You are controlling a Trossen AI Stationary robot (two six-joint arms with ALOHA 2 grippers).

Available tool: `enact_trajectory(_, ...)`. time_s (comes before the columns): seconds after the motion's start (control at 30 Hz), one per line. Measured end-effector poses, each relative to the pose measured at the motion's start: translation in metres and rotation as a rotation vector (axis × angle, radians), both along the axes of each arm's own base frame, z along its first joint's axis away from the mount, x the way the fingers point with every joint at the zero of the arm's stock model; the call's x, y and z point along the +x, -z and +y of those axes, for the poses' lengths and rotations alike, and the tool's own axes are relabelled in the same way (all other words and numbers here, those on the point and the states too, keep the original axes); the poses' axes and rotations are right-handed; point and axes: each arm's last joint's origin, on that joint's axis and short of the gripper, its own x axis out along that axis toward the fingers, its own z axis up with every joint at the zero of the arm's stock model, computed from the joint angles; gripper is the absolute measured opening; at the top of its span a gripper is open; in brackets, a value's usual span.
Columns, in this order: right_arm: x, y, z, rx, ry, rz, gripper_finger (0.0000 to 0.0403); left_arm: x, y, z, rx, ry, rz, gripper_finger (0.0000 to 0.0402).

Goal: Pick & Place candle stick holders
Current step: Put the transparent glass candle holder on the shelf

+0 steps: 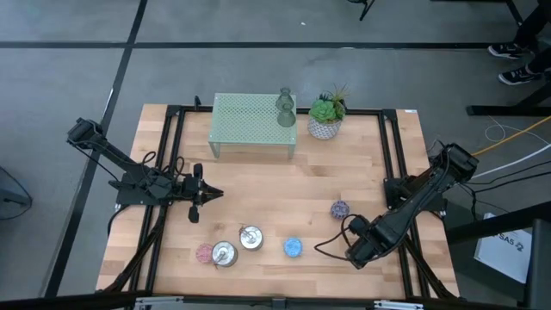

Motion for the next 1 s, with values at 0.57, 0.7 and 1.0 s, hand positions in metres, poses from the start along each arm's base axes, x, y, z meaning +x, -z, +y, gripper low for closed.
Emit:
enact_trajectory(0.57,0.012,0.001,-0.005,0.06,-0.055,-0.036,0.0043,0.0,0.0,0.0,0.0,0.0,0.0,0.0031)
enact_trajectory(0.7,0.019,0.001,-0.013,0.071,-0.083,-0.048,0.0043,0.0,0.0,0.0,0.0,0.0,0.0,0.0031)
enact_trajectory(1.0,0.037,0.001,-0.039,0.073,-0.114,-0.058,0.0042,0.0,0.0,0.0,0.0,0.0,0.0,0.0031)
